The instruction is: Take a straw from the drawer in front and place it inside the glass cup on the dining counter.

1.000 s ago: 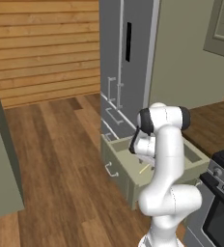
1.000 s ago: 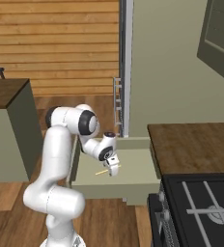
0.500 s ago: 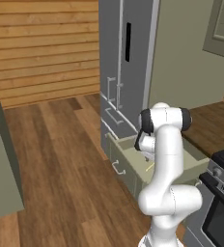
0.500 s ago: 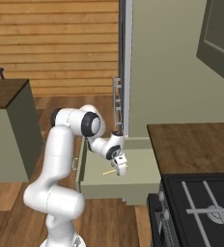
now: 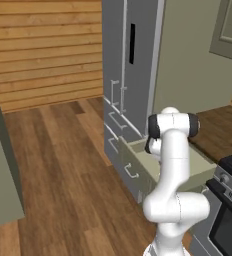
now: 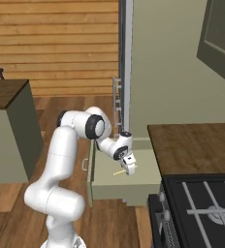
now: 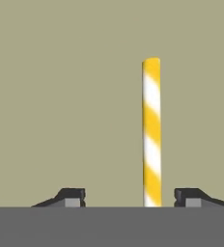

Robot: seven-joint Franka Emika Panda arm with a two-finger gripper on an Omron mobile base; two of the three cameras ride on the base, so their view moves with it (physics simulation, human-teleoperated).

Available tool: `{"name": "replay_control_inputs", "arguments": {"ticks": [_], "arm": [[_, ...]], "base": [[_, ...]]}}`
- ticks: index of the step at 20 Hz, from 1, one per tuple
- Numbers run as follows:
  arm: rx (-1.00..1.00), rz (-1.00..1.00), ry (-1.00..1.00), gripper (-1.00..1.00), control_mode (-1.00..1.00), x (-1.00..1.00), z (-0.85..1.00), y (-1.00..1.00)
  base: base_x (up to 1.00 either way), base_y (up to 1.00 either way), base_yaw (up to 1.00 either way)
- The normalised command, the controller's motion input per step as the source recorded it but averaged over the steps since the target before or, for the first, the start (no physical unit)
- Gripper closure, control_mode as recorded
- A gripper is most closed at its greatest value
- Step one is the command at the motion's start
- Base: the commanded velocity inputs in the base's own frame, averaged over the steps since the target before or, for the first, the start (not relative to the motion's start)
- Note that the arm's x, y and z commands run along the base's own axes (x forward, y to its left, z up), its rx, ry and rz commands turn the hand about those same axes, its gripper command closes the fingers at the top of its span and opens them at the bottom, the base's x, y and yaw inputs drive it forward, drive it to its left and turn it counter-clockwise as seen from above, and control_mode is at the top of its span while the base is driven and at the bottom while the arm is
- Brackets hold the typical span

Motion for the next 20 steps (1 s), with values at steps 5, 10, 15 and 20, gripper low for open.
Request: {"name": "replay_control_inputs", "arguments": {"ticks": [5, 10, 15, 20], "arm": [[-0.05, 0.0, -0.16, 1.0, -1.0, -0.17, -0.59, 0.04], [-0.19, 0.0, -0.17, 1.0, -1.0, -0.21, -0.53, 0.28], [-0.28, 0.0, -0.12, 1.0, -1.0, -0.19, -0.4, 0.44], [-0.3, 0.01, 0.01, 1.0, -1.0, -0.01, -0.16, 0.43]], "base": [[0.0, 0.0, 0.0], [0.0, 0.0, 0.0], [0.0, 0.0, 0.0], [0.0, 0.0, 0.0]]}}
